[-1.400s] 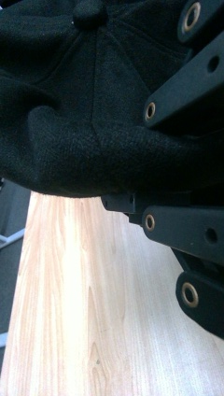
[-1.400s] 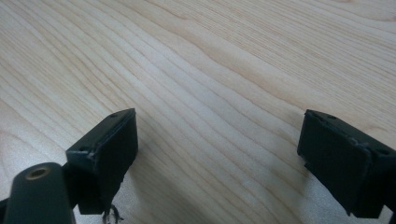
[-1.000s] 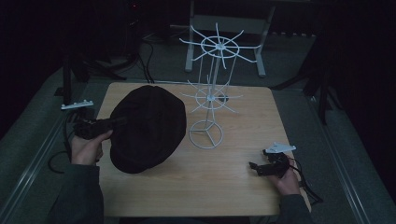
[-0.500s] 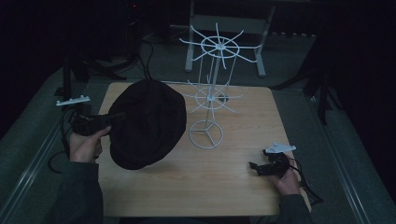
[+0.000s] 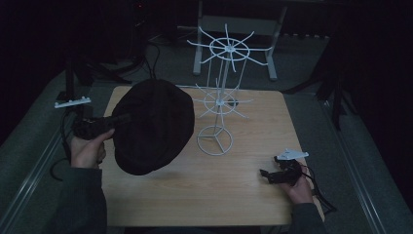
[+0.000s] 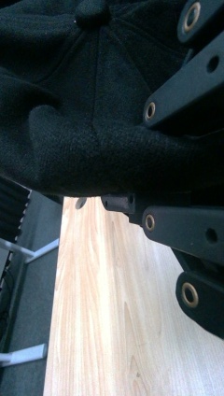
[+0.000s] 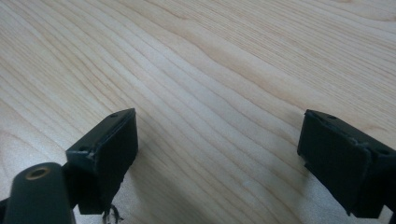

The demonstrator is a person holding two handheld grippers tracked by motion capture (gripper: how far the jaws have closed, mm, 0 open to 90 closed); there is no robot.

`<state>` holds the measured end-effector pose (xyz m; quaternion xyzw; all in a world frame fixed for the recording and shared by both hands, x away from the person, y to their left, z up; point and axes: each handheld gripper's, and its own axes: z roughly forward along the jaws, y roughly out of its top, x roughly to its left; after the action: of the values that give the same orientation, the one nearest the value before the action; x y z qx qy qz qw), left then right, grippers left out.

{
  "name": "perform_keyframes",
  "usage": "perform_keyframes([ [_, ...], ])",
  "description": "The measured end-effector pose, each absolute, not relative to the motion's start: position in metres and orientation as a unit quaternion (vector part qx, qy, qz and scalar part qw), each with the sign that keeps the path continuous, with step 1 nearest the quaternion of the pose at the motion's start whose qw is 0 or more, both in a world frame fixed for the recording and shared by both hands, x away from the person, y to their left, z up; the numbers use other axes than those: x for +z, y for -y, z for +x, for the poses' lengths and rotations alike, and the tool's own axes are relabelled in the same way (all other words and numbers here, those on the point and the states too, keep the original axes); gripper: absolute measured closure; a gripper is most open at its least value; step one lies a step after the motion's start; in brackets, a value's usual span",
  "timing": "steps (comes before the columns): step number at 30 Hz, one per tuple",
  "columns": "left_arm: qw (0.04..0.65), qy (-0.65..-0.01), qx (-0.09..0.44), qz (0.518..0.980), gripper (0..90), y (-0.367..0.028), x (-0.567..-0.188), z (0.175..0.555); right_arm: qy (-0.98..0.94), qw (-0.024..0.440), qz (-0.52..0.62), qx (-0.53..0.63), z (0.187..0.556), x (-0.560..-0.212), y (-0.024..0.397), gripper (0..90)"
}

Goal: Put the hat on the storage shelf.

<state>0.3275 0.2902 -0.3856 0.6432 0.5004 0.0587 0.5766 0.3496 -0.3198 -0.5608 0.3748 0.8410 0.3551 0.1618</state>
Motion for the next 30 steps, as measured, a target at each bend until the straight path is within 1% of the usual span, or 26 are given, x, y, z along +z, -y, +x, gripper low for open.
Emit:
perform_keyframes([
  [30,0.603,-0.474,0.052,0.639,78.2,-0.288,-0.363,0.331,-0.841,0.162,0.375,0.355,0.35,-0.561,0.32,12.1],
])
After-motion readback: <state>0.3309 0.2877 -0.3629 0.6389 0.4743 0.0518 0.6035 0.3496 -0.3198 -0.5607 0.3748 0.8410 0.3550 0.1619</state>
